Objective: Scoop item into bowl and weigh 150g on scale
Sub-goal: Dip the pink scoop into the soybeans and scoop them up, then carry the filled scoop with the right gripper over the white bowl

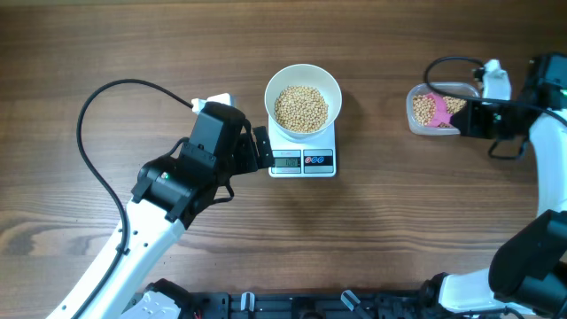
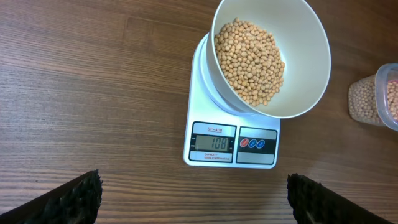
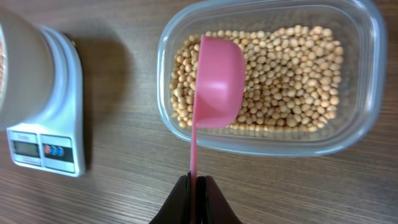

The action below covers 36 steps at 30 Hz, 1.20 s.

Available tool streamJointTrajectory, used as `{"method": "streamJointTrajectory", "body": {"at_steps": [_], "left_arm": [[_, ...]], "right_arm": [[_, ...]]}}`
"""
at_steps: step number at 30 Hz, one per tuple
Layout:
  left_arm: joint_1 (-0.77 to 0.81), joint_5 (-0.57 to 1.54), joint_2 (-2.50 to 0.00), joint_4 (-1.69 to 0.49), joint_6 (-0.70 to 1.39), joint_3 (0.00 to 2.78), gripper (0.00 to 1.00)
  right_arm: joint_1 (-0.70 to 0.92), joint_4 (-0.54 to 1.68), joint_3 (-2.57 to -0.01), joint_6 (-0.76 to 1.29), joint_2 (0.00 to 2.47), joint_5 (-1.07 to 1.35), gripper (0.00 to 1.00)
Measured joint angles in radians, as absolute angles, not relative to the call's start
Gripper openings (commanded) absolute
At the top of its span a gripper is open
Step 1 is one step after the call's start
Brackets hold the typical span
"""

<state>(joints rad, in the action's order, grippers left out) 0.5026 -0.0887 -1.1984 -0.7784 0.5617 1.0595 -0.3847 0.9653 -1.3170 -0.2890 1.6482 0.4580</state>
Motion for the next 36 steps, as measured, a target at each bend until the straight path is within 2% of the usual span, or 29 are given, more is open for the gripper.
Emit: {"method": "streamJointTrajectory", "body": {"at_steps": [14, 24, 32, 36], "left_arm": [[0.503, -0.089, -1.198, -0.778, 0.562, 1.06, 1.0], [0.503, -0.089, -1.198, -0.778, 0.562, 1.06, 1.0], [0.503, -0.089, -1.198, -0.778, 0.562, 1.06, 1.0], [0.503, -0.089, -1.198, -0.778, 0.562, 1.06, 1.0]], "right_arm": [[-0.614, 0.985, -1.317, -0.243, 1.657, 0.706, 0.04], [-0.756, 1.011, -1.317, -0.213, 1.657, 0.966, 0.04], [-0.767, 1.062, -1.317, -0.202, 1.657, 1.119, 0.04], [-0.72, 1.006, -1.317, -0.165, 1.657, 1.256, 0.04]]}}
